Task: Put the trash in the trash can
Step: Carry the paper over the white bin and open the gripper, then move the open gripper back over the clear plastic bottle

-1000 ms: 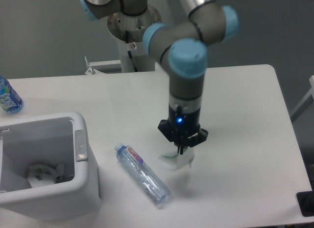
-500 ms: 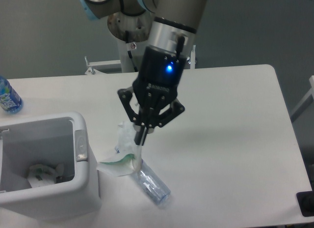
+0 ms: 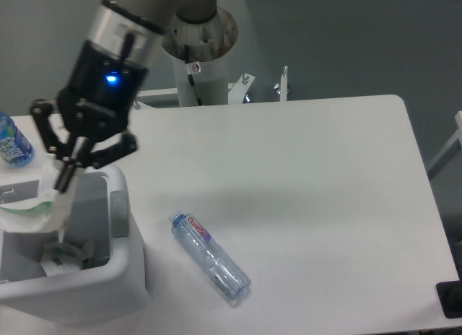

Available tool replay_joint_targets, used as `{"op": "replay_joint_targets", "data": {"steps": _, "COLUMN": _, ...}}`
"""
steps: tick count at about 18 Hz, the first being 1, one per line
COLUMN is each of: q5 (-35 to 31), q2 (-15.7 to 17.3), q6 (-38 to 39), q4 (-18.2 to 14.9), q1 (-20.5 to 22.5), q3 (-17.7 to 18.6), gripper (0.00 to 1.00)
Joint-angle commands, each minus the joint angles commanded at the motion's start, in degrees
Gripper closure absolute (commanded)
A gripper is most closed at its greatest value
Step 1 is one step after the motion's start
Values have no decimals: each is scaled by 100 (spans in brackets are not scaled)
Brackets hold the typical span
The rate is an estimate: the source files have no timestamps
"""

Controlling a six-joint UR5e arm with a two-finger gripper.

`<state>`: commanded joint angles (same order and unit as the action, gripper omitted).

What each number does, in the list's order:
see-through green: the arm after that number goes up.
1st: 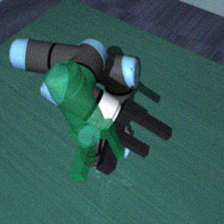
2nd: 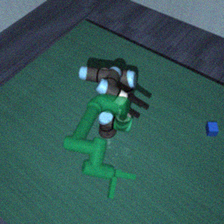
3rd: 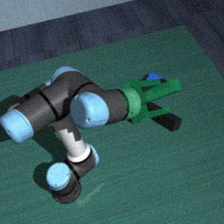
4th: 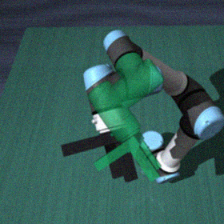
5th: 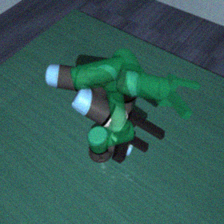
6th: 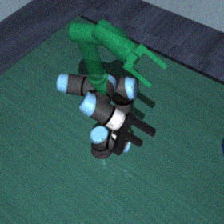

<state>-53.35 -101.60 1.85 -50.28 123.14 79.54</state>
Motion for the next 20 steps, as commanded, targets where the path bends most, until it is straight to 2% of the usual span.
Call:
{"op": "replay_joint_targets", "data": {"steps": 1, "q5": 0, "q2": -44, "q6": -53, "q4": 106, "q1": -36, "q3": 9, "gripper": 61}}
{"op": "replay_joint_targets", "data": {"steps": 2, "q5": 0, "q2": -71, "q6": -131, "q4": 176, "q1": -36, "q3": 0, "gripper": 34}}
{"op": "replay_joint_targets", "data": {"steps": 3, "q5": -9, "q2": -88, "q6": -271, "q4": 203, "q1": -36, "q3": 0, "gripper": 12}}
{"op": "replay_joint_targets", "data": {"steps": 4, "q5": -18, "q2": -88, "q6": -360, "q4": 203, "q1": -36, "q3": 9, "gripper": 0}}
{"op": "replay_joint_targets", "data": {"steps": 9, "q5": -35, "q2": -88, "q6": -326, "q4": 195, "q1": 78, "q3": 9, "gripper": 0}}
{"op": "replay_joint_targets", "data": {"steps": 14, "q5": -114, "q2": -176, "q6": 96, "q4": 177, "q1": 613, "q3": 9, "gripper": 0}}
{"op": "replay_joint_targets", "data": {"steps": 17, "q5": -902, "q2": -264, "q6": 105, "q4": 107, "q1": 790, "q3": 26, "gripper": 0}}
{"op": "replay_joint_targets", "data": {"steps": 20, "q5": -2333, "q2": -492, "q6": 114, "q4": 115, "q1": 773, "q3": 62, "gripper": 0}}
